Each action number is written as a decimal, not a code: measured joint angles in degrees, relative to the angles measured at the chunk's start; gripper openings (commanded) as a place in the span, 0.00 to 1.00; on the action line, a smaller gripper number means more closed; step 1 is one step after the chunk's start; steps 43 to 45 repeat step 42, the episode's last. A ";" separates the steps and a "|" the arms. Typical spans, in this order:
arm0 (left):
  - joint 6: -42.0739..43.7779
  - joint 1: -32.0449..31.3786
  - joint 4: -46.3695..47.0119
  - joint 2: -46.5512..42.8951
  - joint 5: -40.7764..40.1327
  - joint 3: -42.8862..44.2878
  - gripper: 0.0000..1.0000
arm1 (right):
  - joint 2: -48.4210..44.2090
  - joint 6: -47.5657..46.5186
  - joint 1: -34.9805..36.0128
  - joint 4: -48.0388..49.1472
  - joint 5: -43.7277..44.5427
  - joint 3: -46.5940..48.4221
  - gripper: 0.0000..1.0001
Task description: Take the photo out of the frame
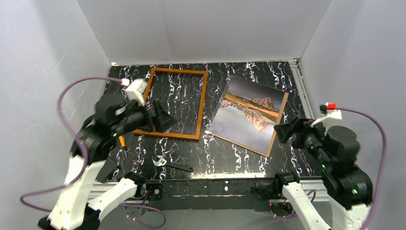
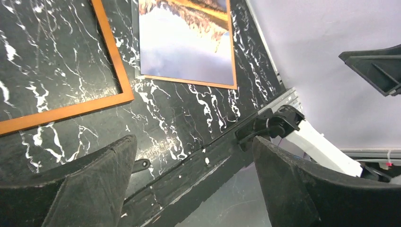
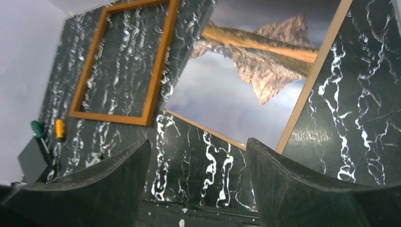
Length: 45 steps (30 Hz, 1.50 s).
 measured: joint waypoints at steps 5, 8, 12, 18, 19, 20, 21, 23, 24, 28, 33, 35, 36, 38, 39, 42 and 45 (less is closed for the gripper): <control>-0.90 -0.02 -6.03 -9.14 -3.13 6.10 0.97 | -0.24 -0.22 0.00 -4.74 -0.22 13.66 0.85; -1.27 -0.02 -8.90 -13.22 -5.11 8.11 0.98 | -0.68 0.09 0.00 -5.75 0.85 20.50 0.86; -1.40 -0.02 -11.63 -15.63 -7.23 9.16 0.98 | -2.73 0.83 0.00 -6.58 2.36 22.60 0.87; -0.46 -0.02 -14.40 -18.40 -11.21 9.38 0.98 | -5.77 2.67 0.00 -8.55 5.44 23.02 0.88; -0.13 -0.02 -14.71 -19.19 -11.89 9.38 0.98 | -5.77 2.84 0.00 -8.94 6.03 23.32 0.88; 0.07 -0.02 -14.88 -19.67 -12.37 9.40 0.98 | -5.73 3.06 0.00 -9.35 6.58 23.61 0.88; 0.46 -0.02 -15.26 -20.33 -13.00 9.51 0.98 | -5.64 3.23 0.00 -9.79 7.13 23.91 0.89; 1.07 -0.02 -16.33 -21.18 -14.08 9.97 0.98 | -5.38 3.69 0.00 -10.62 8.04 24.65 0.89; 1.29 -0.02 -16.61 -21.40 -14.47 10.16 0.98 | -4.94 4.17 0.00 -11.28 8.57 25.33 0.89; 1.92 -0.02 -17.64 -21.57 -15.45 10.25 0.98 | -4.50 4.59 0.00 -11.52 9.01 25.66 0.90; 2.36 -0.02 -17.90 -21.57 -15.93 10.23 0.98 | -4.00 5.05 0.00 -11.93 8.98 26.27 0.90; 2.49 -0.02 -18.08 -21.57 -16.02 10.23 0.98 | -3.91 5.31 0.00 -11.93 8.98 26.49 0.90; 2.51 -0.02 -18.14 -21.57 -16.04 10.21 0.98 | -3.91 5.55 0.00 -12.00 8.98 26.49 0.90; 2.54 -0.02 -18.27 -21.57 -16.11 10.21 0.98 | -3.91 5.77 0.00 -11.98 9.01 26.51 0.91; 2.54 -0.02 -18.34 -21.57 -16.13 10.16 0.98 | -3.91 5.81 0.00 -11.98 9.03 26.51 0.91; 2.69 -0.02 -18.93 -21.53 -16.13 9.84 0.98 | -4.00 5.68 0.00 -11.80 8.81 26.36 0.91; 2.69 -0.02 -18.93 -21.53 -16.13 9.84 0.98 | -4.00 5.68 0.00 -11.80 8.81 26.36 0.91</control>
